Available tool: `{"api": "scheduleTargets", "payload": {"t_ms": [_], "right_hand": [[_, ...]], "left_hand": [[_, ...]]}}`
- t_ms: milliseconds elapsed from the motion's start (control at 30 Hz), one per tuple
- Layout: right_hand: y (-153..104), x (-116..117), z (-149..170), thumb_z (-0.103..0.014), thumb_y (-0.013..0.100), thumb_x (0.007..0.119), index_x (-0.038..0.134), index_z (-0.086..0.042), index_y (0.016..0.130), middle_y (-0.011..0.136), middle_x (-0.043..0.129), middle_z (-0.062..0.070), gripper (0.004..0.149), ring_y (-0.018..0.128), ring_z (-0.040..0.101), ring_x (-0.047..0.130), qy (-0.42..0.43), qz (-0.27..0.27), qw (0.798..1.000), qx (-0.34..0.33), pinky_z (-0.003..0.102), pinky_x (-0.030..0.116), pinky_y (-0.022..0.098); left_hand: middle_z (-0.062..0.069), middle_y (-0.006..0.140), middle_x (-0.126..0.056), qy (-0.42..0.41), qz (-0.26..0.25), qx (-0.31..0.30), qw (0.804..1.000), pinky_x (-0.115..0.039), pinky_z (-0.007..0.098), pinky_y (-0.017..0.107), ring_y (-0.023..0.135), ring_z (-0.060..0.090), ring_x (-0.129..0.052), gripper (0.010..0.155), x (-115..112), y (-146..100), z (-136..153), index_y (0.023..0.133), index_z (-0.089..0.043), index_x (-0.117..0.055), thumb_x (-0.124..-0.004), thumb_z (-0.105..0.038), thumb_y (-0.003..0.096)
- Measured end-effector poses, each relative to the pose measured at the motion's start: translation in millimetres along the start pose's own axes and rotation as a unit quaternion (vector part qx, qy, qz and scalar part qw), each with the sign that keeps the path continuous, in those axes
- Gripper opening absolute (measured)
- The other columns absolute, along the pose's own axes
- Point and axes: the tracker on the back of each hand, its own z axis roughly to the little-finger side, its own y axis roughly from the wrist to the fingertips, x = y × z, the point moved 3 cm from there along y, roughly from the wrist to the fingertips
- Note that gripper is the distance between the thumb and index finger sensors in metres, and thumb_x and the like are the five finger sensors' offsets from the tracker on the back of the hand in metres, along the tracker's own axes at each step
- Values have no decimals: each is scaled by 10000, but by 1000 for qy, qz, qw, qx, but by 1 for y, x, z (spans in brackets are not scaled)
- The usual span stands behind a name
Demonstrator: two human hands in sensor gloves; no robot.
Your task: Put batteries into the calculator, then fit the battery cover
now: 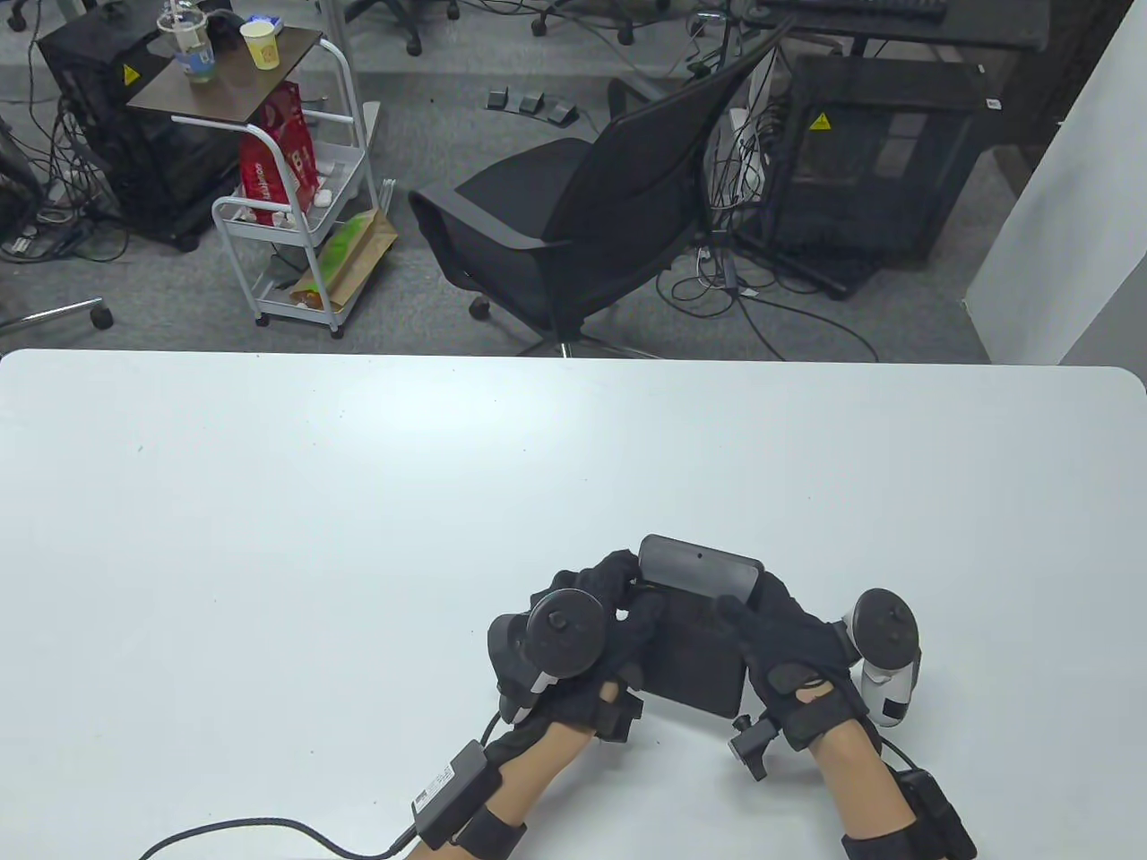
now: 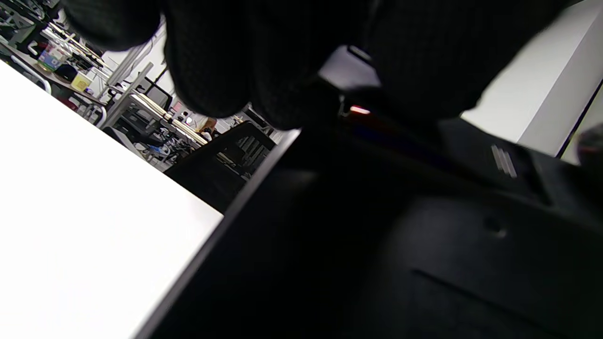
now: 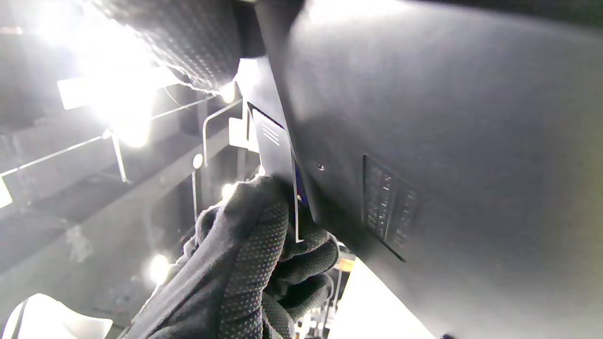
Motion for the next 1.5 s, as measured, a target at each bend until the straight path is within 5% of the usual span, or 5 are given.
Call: {"api": "scheduleTargets", "payload": {"t_ms": [400, 667, 1267, 1500], "right_hand": [[-2, 3, -6, -396, 491, 819, 571, 0, 916, 775, 814, 250, 632, 582, 489, 904, 15, 3, 1000, -20, 557, 781, 416], [-1, 2, -7, -405, 497, 813, 569, -7, 921, 781, 815, 239, 631, 590, 478, 907, 37, -7, 999, -35, 549, 785, 424], [-4, 2, -15, -394, 503, 799, 544, -18, 935, 811, 786, 239, 627, 626, 488, 878, 27, -5, 999, -45, 564, 763, 451], [-5, 6, -14, -389, 504, 785, 521, -15, 937, 831, 764, 247, 630, 650, 503, 864, 22, -3, 999, -44, 574, 763, 463]], "left_hand": [[57, 864, -863, 9, -15, 27, 1000, -698, 567, 580, 778, 333, -861, 755, 4, -4, 0, 938, -170, -678, -882, -586, 342], [133, 925, -825, -175, 128, 22, 976, -650, 603, 597, 823, 399, -824, 800, -21, 6, 14, 1012, -49, -492, -744, -532, 427], [126, 866, -886, -177, 86, 38, 980, -678, 593, 573, 761, 382, -869, 782, -18, 0, 9, 1009, -79, -540, -782, -524, 412], [133, 866, -883, -103, 61, 23, 993, -685, 584, 566, 749, 379, -871, 812, -22, -6, 3, 1012, -64, -509, -725, -568, 413]]}}
